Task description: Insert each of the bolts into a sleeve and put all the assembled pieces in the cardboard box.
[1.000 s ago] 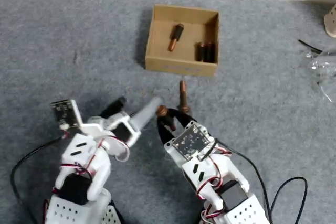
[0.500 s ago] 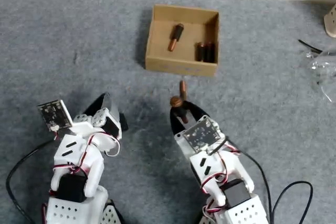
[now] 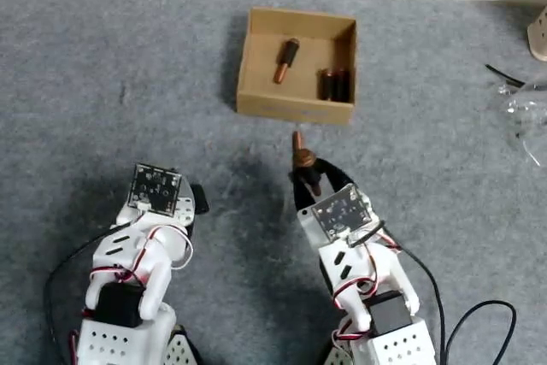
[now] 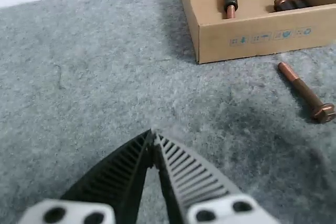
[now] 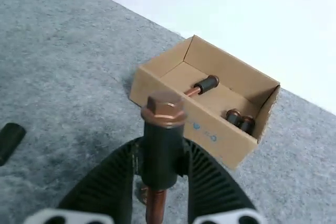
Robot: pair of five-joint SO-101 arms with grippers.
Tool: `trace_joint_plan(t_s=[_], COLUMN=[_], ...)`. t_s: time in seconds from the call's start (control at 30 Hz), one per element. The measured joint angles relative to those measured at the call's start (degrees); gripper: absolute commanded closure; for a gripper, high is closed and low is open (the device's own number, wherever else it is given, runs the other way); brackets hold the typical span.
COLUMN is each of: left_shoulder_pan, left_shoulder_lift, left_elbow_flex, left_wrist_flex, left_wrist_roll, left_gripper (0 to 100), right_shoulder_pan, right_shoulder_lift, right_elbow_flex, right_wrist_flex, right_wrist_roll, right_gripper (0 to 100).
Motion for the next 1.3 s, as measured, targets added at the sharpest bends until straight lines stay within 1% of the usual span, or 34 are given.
trace_joint_plan(t_s=[0.1, 0.2, 0.37, 0.63, 0.73, 0.83, 0.93, 1.2, 1.3], left_shoulder_pan=[-0.1, -0.1, 0.0, -0.1, -0.1, -0.1, -0.1, -0.1, -1.6], left_shoulder_lift=[0.0, 0.0, 0.0, 0.0, 0.0, 0.0, 0.0, 0.0, 0.0], left_elbow_flex=[0.0, 0.0, 2.0, 2.2, 2.2, 2.2, 2.2, 2.2, 2.7], left_wrist_flex=[0.0, 0.0, -1.9, -2.6, -2.6, -2.6, -3.3, -3.7, -4.4], left_wrist_roll=[-0.3, -2.5, -3.3, -3.4, -3.4, -3.4, -3.4, -3.4, -3.4], left_gripper=[99, 99, 99, 99, 99, 99, 99, 99, 99], right_shoulder_pan=[0.0, 0.0, 2.1, 3.3, 3.0, 3.2, 3.3, 6.8, 8.9], right_shoulder_lift=[0.0, 0.0, 0.0, 0.1, 3.9, 12.7, 25.2, 65.2, 79.0], right_elbow_flex=[0.0, 0.0, 0.0, -2.2, -6.3, -12.4, -20.5, -51.1, -62.6], right_wrist_flex=[0.8, 1.8, 7.5, 7.6, 7.6, 7.3, 5.2, 4.0, 4.0], right_wrist_roll=[0.0, 0.0, 0.0, 0.0, 0.0, 0.0, 0.0, 0.0, 0.0], right_gripper=[99.3, 99.3, 99.4, 99.4, 99.4, 99.4, 99.4, 99.4, 99.4])
